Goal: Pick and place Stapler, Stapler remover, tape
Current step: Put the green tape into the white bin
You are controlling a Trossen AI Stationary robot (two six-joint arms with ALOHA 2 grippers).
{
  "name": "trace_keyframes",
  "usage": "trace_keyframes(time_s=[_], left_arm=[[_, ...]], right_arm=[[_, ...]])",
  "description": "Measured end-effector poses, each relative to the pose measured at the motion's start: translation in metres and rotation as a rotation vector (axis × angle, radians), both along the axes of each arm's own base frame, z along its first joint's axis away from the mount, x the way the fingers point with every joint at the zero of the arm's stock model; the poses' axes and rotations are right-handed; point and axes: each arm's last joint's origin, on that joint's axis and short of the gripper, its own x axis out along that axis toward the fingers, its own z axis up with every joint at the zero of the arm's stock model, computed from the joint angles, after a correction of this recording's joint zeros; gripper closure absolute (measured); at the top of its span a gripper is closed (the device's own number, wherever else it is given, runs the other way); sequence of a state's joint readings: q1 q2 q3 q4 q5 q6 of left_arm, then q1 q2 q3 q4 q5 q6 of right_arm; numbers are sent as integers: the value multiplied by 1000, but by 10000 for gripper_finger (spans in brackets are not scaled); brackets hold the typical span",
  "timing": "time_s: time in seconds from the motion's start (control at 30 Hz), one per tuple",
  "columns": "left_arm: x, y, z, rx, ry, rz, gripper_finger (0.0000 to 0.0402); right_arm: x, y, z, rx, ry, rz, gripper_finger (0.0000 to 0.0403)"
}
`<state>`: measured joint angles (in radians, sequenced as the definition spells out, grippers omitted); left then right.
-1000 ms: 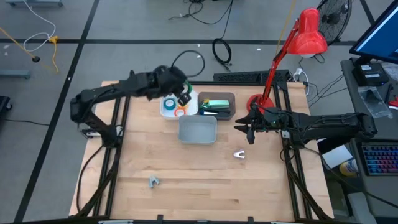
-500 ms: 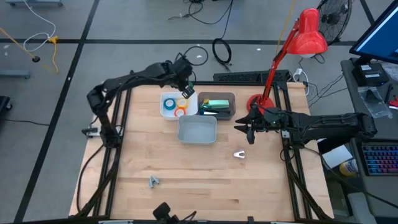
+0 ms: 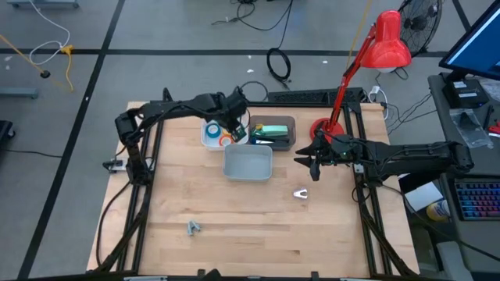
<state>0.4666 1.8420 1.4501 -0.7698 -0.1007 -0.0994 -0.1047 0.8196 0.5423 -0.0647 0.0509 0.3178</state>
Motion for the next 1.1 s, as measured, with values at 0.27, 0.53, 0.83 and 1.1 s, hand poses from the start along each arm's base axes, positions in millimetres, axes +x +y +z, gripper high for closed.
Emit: trace_keyframes(time_s=[0.27, 0.53, 0.83, 1.1], left_arm=[[-3, -1, -21, 8, -17, 28, 364], [-6, 9, -27, 39, -48, 45, 364], [-11, 8, -38, 32, -32, 46, 364], [-6, 11, -36, 58, -89, 18, 362]], right_arm=[[0, 0, 0, 9, -2, -4, 264], [0, 0, 0, 10, -2, -5, 264], [0, 0, 0, 10, -2, -5, 264], [0, 0, 0, 10, -2, -5, 264]])
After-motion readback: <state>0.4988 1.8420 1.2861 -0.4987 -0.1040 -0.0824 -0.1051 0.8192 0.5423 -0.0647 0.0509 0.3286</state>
